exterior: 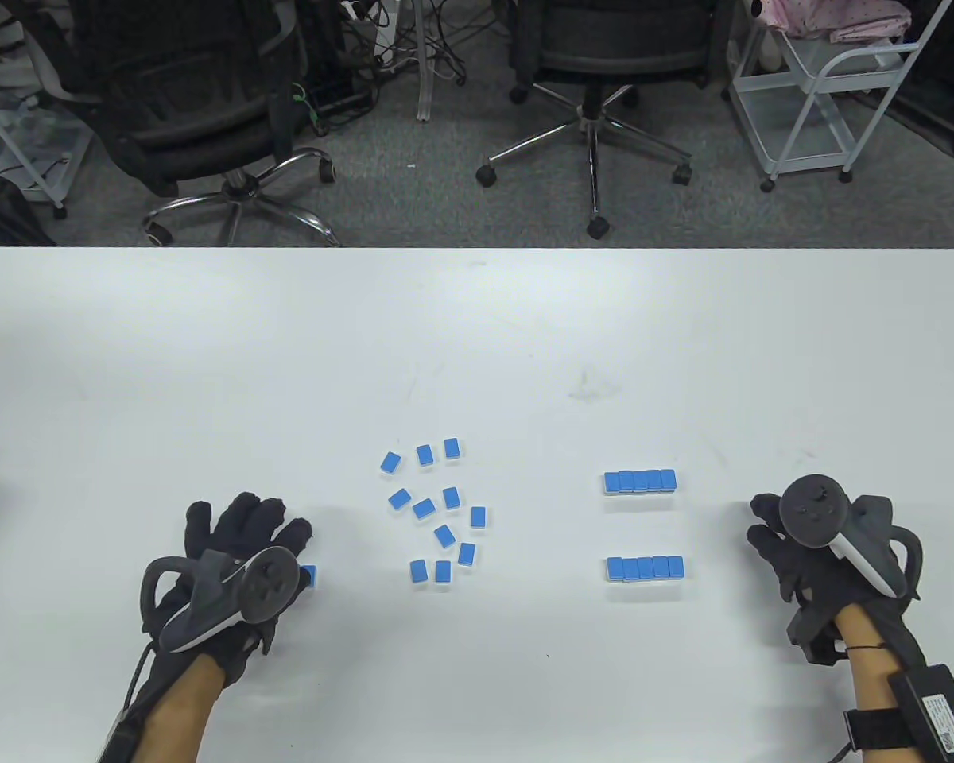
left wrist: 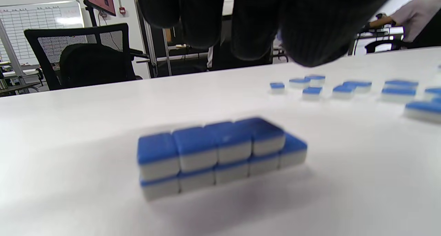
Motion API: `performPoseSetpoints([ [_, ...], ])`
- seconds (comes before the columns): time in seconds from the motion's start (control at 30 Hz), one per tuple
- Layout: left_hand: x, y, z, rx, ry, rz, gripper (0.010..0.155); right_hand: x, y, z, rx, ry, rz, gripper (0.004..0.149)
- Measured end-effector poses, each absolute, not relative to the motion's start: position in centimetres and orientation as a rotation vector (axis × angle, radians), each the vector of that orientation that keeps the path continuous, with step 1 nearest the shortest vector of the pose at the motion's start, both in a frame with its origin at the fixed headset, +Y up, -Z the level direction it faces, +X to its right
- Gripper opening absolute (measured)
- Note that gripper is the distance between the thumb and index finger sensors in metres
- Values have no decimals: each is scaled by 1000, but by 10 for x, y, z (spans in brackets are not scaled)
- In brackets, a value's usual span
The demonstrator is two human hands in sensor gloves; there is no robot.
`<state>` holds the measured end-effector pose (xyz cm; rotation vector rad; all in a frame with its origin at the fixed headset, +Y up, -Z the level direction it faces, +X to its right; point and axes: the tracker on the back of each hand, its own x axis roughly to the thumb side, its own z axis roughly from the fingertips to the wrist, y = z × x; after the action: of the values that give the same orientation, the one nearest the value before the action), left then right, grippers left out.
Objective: Build mahjong tile wall
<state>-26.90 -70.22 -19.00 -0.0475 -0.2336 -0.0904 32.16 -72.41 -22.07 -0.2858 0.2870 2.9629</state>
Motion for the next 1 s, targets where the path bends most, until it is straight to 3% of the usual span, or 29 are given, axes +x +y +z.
performPoseSetpoints([
  [0.43, -176, -684, -264, -113, -348, -399, 60, 320, -722, -220, -266, 274, 2977, 55],
  [0.7, -139, -722, -321, -231, -286, -511, 59, 321, -721, -220, -259, 276, 2977, 55],
  [1.0, -138, -742, -336, -251, -251, -478, 55, 323, -722, -222, -271, 291, 2969, 55],
])
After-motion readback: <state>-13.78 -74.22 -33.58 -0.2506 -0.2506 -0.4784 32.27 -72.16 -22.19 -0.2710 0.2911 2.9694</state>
